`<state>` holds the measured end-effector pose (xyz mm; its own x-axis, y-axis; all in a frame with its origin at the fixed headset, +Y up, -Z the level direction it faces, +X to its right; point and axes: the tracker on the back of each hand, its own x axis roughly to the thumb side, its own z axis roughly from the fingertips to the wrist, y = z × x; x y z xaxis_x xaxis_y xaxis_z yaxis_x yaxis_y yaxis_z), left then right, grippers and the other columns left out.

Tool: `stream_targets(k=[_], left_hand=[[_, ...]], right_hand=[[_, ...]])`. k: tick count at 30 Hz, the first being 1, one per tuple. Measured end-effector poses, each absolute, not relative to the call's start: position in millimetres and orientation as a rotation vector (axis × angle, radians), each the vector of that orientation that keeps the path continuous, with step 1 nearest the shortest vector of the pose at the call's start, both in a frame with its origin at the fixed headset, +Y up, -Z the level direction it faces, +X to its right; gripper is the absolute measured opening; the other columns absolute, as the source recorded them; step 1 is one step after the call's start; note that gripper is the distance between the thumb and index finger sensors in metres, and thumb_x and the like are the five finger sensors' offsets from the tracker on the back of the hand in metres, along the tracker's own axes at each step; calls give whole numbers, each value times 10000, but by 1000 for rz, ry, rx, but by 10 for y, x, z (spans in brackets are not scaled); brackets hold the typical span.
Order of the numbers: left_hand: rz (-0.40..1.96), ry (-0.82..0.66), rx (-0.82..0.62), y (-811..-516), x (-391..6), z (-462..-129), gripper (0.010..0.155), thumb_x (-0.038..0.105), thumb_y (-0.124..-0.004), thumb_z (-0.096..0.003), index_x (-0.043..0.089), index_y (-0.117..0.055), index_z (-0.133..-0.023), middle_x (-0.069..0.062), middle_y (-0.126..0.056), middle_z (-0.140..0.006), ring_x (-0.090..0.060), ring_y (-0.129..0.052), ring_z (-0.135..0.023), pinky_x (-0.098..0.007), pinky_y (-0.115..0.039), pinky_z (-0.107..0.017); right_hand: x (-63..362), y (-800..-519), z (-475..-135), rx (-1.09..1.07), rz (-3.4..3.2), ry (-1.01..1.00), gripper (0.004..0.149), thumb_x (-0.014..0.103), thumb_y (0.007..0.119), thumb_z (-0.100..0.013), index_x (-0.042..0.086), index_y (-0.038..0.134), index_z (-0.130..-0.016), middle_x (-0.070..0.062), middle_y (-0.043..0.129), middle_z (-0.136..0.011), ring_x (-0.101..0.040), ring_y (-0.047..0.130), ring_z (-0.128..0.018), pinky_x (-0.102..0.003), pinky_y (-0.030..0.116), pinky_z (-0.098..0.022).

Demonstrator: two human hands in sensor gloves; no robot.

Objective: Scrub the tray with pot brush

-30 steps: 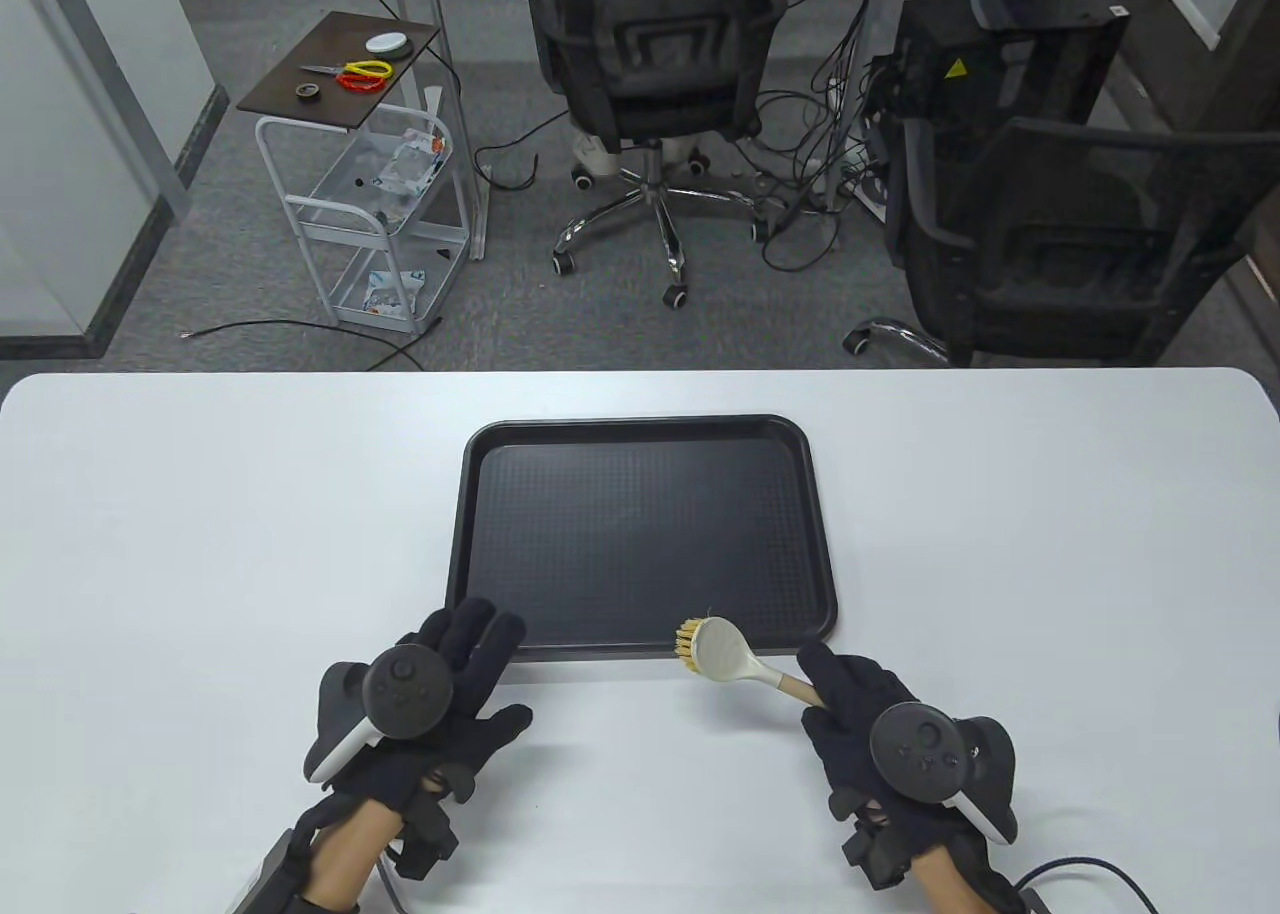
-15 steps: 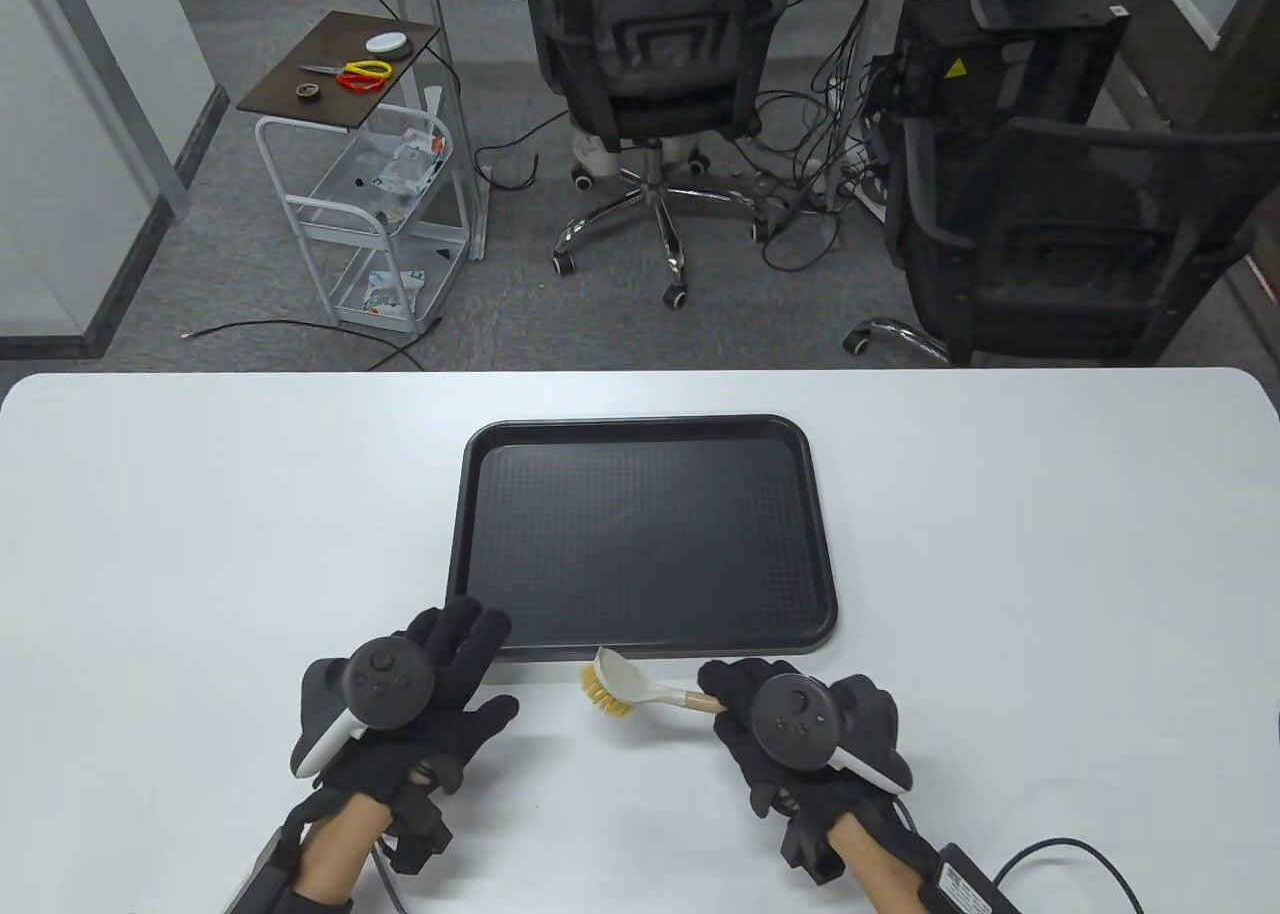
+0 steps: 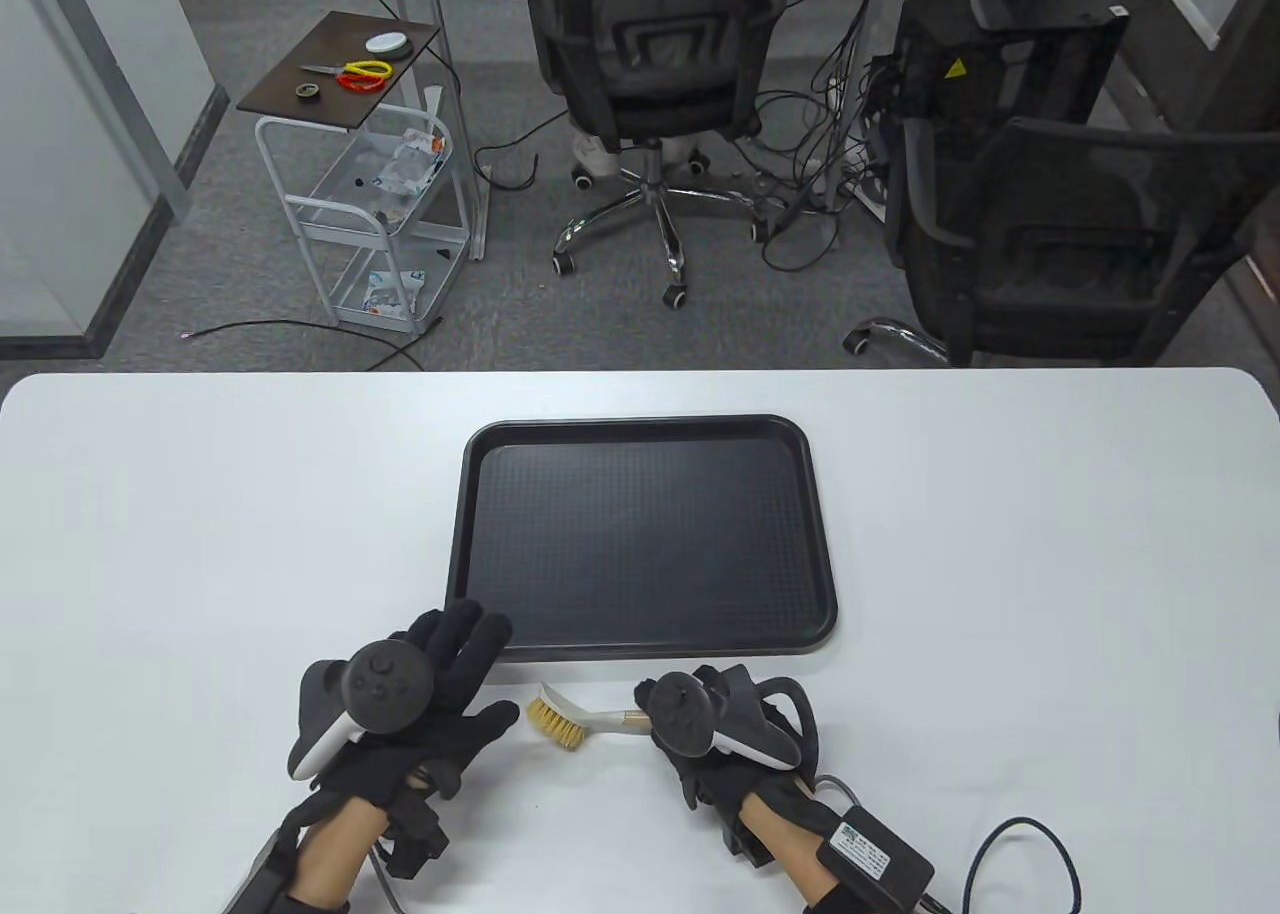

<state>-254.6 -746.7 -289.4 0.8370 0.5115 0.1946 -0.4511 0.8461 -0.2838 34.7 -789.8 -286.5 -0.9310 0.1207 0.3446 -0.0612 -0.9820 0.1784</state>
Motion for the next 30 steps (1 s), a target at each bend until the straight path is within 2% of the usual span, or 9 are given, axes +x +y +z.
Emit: stream_targets(k=[2,8,10,15,19,24,27,30], left_hand=[[509,-272,-235,-7466,-2543,-2890,813,595,-809,-418,466,-366,-1088,117,-172,-1183,-246,-144,-1137,-493,-82,-800],[509,-273,-236,-7463,-2543,-2882,811,593,-808,-421,465,-367,-1088,115,-173,-1183,-246,-146,-1138,-494,-85,-800],[507,-280,-251,-7470,-2540,-2883,811,594,-807,-419,465,-368,-1088,113,-201,-1179,-243,-147,-1139,-493,-85,-800],[503,-280,-263,-7484,-2539,-2885,814,596,-807,-419,466,-363,-1089,114,-162,-1181,-238,-122,-1138,-491,-57,-792],[508,-279,-259,-7479,-2545,-2881,816,598,-807,-419,465,-362,-1089,115,-150,-1178,-240,-105,-1136,-492,-50,-789],[506,-273,-275,-7490,-2544,-2886,815,600,-805,-419,463,-363,-1090,105,-148,-1178,-247,-86,-1133,-491,-40,-786],[507,-268,-287,-7514,-2551,-2898,817,599,-806,-419,464,-359,-1089,104,-130,-1174,-245,-74,-1131,-489,-54,-794],[504,-251,-302,-7543,-2564,-2916,817,597,-807,-419,459,-361,-1090,101,-121,-1172,-246,-60,-1129,-488,-45,-790]], right_hand=[[335,-7918,-2839,551,3039,196,520,341,808,-467,314,704,-976,33,810,-958,-254,804,-898,-506,670,-667],[353,-7859,-2811,579,2988,219,583,373,811,-460,300,645,-1014,-1,758,-1008,-279,779,-918,-521,663,-665],[404,-7714,-2760,584,2945,154,611,398,805,-455,298,616,-1028,-10,717,-1040,-288,738,-955,-536,636,-684],[633,-7299,-2606,550,2799,35,673,445,774,-466,302,516,-1071,-70,520,-1143,-358,482,-1087,-568,477,-761],[938,-7097,-2534,449,2773,-61,700,465,769,-471,296,486,-1088,-79,477,-1163,-379,433,-1101,-587,439,-769],[1372,-7240,-2615,263,2744,48,741,493,756,-480,281,421,-1106,-77,395,-1184,-385,330,-1117,-593,361,-782],[1486,-7412,-2666,177,2703,147,770,506,745,-487,281,354,-1111,-80,310,-1191,-393,244,-1113,-595,294,-783],[1512,-7515,-2691,150,2743,150,789,520,744,-480,286,330,-1109,-79,287,-1189,-386,223,-1111,-595,277,-781]])
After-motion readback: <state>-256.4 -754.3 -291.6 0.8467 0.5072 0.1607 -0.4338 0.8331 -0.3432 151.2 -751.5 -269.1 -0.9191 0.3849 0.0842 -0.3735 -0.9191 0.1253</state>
